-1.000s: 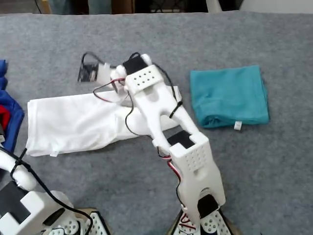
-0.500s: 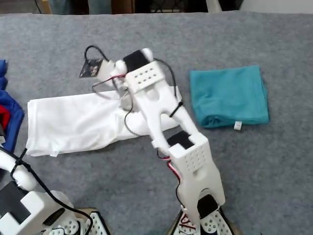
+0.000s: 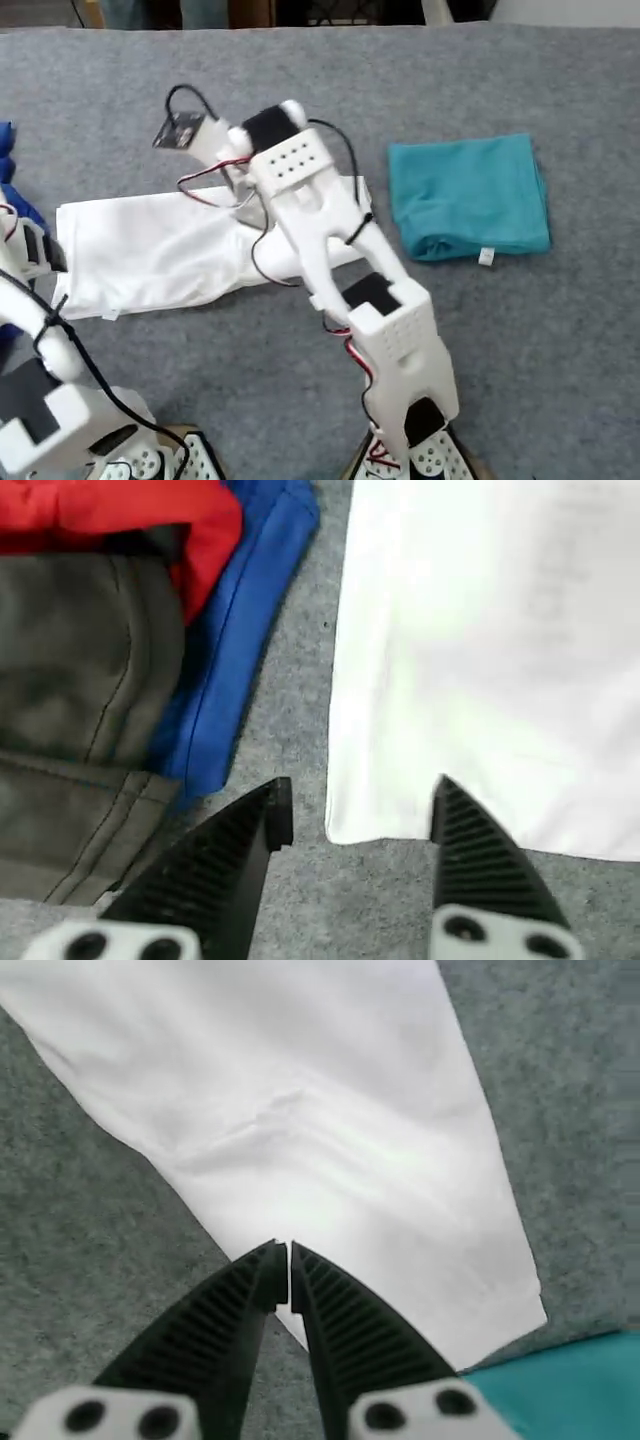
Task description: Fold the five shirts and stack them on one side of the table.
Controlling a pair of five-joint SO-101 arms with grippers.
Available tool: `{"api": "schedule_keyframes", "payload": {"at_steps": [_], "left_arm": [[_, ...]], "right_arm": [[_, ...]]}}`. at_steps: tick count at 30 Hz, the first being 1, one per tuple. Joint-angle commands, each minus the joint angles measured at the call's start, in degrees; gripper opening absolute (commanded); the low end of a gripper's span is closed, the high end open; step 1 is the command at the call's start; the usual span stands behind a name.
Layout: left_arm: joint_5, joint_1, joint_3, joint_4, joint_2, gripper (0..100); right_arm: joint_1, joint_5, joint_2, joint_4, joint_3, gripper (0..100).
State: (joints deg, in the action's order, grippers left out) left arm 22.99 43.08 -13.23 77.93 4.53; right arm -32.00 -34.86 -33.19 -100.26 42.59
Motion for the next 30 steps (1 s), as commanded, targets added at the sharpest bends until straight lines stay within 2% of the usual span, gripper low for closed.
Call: {"api": "schedule_keyframes", "payload": {"at_steps": [1, 8, 15, 18, 21, 26, 30], "left_arm": [[-0.88, -0.48, 7.52, 1.32, -5.36, 27], [1.58, -0.22, 22.9, 4.48, -25.14, 27], [1.49, -0.48, 34.95, 4.57, -39.56, 24], [1.58, -1.45, 37.32, 4.75, -43.69, 24], [1.49, -3.03, 39.69, 8.26, -46.42, 23], [1.41, -6.02, 45.14, 14.07, -49.85, 16], [1.32, -7.25, 47.6, 17.32, -53.19, 15]], "right_arm": [[2.46, 1.14, 5.32, -0.62, 0.92, 1.4], [2.2, 1.05, 11.12, 0.97, -8.66, 1.4], [2.2, 1.05, 14.81, 1.93, -11.56, 1.4], [2.11, 1.14, 15.34, 1.76, -11.3, 1.4], [2.11, 1.14, 16.04, 1.76, -11.38, 1.4], [2.11, 1.14, 18.24, 1.49, -11.38, 1.4], [2.11, 1.14, 20.97, 1.49, -11.47, 1.4]]}}
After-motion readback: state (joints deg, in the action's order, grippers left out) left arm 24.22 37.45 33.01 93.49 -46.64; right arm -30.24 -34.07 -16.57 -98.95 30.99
